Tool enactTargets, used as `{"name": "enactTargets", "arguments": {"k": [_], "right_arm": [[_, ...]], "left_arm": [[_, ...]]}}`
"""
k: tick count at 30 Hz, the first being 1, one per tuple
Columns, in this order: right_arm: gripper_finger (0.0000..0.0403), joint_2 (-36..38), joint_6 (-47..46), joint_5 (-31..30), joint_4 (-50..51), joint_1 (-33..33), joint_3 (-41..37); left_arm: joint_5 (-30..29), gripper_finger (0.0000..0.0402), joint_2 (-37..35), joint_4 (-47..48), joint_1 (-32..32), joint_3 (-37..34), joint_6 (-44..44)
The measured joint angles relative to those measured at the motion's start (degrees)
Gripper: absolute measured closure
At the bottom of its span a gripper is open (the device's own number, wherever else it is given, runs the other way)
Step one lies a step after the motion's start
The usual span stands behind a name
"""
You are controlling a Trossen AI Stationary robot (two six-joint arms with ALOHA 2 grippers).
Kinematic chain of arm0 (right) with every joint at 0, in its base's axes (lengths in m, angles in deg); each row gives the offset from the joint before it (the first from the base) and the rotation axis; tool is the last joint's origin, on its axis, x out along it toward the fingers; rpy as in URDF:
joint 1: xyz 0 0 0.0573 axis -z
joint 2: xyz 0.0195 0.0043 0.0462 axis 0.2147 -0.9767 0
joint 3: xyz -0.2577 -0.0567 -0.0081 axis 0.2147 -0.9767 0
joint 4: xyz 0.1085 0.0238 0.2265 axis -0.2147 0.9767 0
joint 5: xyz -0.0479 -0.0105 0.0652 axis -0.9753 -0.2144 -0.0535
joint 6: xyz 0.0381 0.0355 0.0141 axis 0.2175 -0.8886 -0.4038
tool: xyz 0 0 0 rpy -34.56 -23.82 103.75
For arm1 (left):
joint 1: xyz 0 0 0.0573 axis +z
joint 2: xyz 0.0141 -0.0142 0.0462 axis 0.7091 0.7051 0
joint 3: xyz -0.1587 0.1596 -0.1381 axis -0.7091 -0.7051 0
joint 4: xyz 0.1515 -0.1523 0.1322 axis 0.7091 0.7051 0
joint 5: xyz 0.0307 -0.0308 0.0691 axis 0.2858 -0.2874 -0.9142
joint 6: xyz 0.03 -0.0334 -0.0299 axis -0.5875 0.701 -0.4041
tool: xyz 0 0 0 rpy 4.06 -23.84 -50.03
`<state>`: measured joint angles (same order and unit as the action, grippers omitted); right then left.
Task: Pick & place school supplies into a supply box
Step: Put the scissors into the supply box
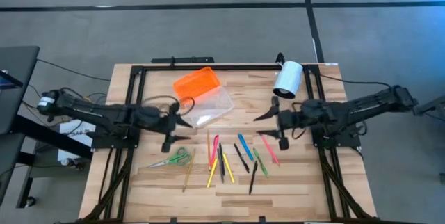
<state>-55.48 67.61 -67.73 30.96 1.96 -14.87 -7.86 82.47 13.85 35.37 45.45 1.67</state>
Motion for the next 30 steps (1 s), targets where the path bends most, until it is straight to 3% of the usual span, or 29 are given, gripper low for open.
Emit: {"name": "enactTargets", "arguments": {"k": [6, 12, 21, 30], "right_arm": [[0.0210, -8.16, 0.96, -4.79, -0.97, -3.45, -0.02], [0.0210, -13.41, 0.70, -10.38, -2.32, -6.07, -0.02], [0.0210, -18.70, 1.87, -12.10, -7.35, -8.65, -0.02], [0.0210, -18.74, 1.73, -12.24, -8.16, -8.72, -0.02]], "left_arm": [[-13.31, 0.0200, 4.87, 8.62, -11.81, -0.15, 13.51], [-21.12, 0.0200, 10.31, 11.24, -21.38, -0.13, 25.56], [-20.88, 0.0201, 24.90, 10.33, -24.44, 0.57, 33.15], [-17.90, 0.0201, 32.69, 9.74, -24.49, 3.08, 37.19]]}}
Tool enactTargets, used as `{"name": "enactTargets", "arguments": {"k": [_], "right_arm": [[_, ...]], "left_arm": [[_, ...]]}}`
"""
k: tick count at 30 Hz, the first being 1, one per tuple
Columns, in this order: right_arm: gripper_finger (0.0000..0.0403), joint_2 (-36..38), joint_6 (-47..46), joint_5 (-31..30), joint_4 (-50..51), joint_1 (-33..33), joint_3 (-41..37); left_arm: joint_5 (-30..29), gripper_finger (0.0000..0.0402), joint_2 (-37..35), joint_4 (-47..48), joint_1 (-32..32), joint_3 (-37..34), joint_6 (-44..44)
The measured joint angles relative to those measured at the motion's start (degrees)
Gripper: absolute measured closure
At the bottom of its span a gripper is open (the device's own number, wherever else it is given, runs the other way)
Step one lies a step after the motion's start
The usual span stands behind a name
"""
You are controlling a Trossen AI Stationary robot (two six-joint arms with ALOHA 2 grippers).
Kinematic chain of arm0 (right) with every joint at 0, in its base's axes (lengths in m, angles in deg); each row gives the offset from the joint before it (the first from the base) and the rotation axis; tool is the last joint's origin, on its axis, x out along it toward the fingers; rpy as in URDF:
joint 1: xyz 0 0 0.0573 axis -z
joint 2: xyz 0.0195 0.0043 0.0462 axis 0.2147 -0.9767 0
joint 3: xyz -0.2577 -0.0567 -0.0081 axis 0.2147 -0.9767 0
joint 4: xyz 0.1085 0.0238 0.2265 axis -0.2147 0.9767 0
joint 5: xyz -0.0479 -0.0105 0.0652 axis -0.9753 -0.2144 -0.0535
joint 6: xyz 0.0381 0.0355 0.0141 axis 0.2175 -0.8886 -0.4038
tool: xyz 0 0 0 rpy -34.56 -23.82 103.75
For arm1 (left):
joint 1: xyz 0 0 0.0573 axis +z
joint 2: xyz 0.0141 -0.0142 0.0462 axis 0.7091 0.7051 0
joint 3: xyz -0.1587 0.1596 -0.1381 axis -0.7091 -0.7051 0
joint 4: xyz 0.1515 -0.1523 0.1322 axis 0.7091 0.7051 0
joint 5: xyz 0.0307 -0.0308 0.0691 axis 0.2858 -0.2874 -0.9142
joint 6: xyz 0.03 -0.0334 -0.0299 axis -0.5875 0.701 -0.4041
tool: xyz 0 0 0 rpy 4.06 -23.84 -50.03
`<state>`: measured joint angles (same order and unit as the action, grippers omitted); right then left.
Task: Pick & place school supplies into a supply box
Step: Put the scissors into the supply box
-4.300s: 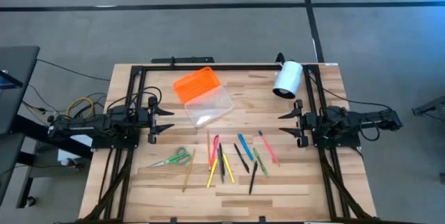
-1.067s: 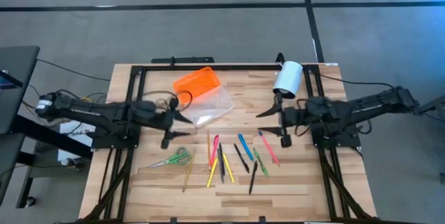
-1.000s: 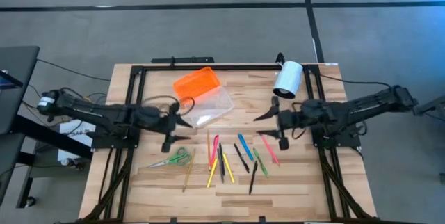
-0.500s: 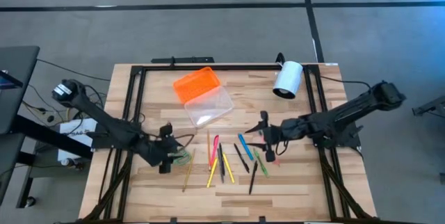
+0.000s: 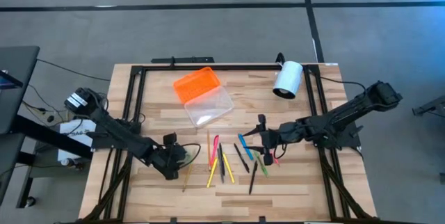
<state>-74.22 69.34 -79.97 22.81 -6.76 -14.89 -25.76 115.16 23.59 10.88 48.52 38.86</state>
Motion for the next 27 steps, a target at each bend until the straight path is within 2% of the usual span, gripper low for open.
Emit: {"name": "enactTargets", "arguments": {"k": [15, 23, 27], "right_arm": [[0.0210, 0.02, -0.48, 0.15, 0.07, 0.00, 0.00], [0.0210, 0.04, -0.50, 0.17, 0.07, 0.00, 0.00], [0.0210, 0.04, -0.52, 0.17, 0.07, 0.00, 0.00]], "left_arm": [[-0.20, 0.0201, 0.58, 4.69, 0.15, 0.22, 5.49], [-0.40, 0.0201, 0.58, 5.04, 0.17, 0.32, 5.08], [-1.60, 0.0201, 0.77, 8.93, 0.17, 2.20, 4.14]]}}
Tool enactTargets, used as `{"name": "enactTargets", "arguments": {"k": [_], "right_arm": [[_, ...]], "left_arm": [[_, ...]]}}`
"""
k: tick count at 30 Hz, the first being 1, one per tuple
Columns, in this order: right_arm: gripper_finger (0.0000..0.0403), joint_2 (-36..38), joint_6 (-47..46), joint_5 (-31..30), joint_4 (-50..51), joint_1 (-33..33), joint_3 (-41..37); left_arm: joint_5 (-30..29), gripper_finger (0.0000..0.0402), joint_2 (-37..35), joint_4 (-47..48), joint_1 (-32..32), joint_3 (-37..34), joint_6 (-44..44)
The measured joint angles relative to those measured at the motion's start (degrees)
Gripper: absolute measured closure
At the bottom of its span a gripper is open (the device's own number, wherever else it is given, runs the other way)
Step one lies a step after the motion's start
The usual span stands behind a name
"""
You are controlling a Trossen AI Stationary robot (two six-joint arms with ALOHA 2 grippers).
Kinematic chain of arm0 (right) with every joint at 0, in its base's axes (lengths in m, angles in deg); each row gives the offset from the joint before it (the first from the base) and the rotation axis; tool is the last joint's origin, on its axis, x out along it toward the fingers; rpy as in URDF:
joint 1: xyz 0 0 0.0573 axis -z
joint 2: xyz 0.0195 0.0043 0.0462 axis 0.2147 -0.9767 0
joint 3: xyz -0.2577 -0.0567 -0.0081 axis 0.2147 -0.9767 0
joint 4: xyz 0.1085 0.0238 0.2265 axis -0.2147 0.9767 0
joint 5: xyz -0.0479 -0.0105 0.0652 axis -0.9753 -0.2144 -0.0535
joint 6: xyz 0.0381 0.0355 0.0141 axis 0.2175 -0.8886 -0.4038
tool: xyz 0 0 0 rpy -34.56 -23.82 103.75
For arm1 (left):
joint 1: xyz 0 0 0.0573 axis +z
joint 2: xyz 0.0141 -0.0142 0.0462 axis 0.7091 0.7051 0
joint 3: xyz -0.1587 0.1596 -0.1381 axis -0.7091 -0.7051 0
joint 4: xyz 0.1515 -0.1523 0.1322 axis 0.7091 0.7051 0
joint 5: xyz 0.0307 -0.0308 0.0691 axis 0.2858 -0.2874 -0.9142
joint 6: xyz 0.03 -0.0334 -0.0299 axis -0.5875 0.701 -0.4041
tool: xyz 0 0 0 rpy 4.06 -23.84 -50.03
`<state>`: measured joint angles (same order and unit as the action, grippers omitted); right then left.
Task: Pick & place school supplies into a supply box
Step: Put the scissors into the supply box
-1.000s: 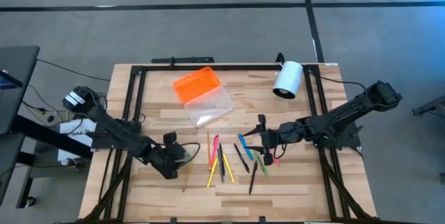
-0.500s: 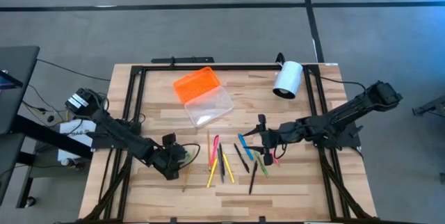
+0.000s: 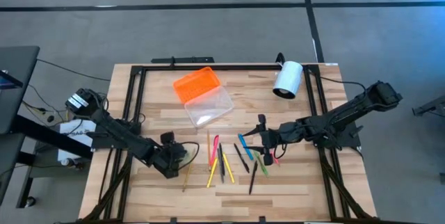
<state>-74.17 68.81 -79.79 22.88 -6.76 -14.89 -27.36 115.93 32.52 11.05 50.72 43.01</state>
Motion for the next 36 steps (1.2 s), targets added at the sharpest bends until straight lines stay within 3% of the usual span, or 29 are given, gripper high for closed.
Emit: {"name": "enactTargets", "arguments": {"k": [6, 18, 36], "right_arm": [[0.0210, 0.00, -0.48, 0.03, 0.10, 0.00, 0.00], [0.0210, 0.00, -1.03, 0.07, 0.79, 0.00, 0.00], [0.0210, 0.00, -1.64, 0.11, 1.22, -0.02, 0.00]], "left_arm": [[-1.17, 0.0201, 0.04, 5.33, 0.23, 2.63, -0.50], [-1.16, 0.0201, 0.03, 6.83, 0.48, 2.94, 0.86], [4.19, 0.0215, -0.06, -0.80, 3.10, -3.03, 0.82]]}}
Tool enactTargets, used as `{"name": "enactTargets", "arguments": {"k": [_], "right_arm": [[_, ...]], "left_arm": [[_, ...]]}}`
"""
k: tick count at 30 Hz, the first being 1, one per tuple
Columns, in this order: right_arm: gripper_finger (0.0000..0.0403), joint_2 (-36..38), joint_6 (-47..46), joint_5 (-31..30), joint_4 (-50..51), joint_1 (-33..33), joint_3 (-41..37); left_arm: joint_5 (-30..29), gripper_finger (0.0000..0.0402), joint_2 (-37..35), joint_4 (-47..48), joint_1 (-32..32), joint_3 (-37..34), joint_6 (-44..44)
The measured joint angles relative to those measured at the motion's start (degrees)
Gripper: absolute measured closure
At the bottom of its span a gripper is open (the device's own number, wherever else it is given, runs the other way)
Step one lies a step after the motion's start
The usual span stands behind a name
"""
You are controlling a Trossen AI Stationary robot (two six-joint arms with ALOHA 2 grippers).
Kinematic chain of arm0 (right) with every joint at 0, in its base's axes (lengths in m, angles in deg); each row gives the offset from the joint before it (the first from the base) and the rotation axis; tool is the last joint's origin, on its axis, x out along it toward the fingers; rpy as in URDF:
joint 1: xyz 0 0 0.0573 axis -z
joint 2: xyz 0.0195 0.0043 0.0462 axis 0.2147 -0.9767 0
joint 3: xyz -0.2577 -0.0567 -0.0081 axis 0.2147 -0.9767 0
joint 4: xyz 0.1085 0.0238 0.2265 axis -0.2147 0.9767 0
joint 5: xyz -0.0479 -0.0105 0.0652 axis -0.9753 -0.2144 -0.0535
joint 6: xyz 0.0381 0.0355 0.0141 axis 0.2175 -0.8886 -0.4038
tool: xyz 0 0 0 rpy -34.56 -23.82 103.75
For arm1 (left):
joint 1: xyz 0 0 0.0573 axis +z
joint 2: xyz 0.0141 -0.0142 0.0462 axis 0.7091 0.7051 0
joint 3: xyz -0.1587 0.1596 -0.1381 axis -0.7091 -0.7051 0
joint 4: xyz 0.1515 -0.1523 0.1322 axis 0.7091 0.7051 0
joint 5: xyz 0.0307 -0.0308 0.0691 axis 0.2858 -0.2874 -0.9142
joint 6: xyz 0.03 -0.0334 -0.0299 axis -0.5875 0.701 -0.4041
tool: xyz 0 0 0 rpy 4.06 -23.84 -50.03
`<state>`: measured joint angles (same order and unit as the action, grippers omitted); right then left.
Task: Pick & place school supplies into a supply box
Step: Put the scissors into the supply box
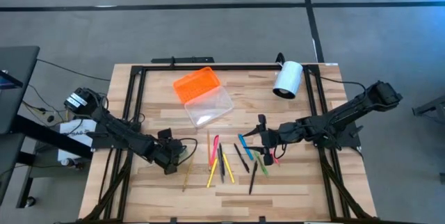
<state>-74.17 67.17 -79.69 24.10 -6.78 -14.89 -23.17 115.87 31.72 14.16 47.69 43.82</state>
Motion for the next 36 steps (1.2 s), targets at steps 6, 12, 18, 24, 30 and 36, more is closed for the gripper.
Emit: {"name": "enactTargets", "arguments": {"k": [6, 12, 18, 24, 30, 36], "right_arm": [[0.0210, 0.00, 0.04, -0.02, 0.00, 0.02, 0.00], [0.0210, 0.00, -0.21, -0.02, 0.40, 0.02, 0.00], [0.0210, 0.00, -0.44, -0.01, 0.83, 0.02, 0.00], [0.0210, 0.00, -0.44, -0.02, 0.83, 0.02, 0.00], [0.0210, 0.00, -0.44, -0.02, 0.83, 0.02, 0.00], [0.0210, 0.00, -0.44, -0.02, 0.83, 0.02, 0.00]], "left_arm": [[3.06, 0.0275, 0.02, -0.57, 0.90, 0.02, -0.09], [5.49, 0.0330, 0.02, -0.46, 2.32, 0.04, -1.96], [6.51, 0.0322, 0.02, -0.32, 3.15, 0.03, -4.76], [5.94, 0.0318, 0.07, -0.21, 3.13, 0.00, -5.35], [5.45, 0.0331, 0.09, -0.20, 3.13, -0.02, -5.46], [5.19, 0.0319, 0.00, -1.23, 3.13, -0.13, -5.46]]}}
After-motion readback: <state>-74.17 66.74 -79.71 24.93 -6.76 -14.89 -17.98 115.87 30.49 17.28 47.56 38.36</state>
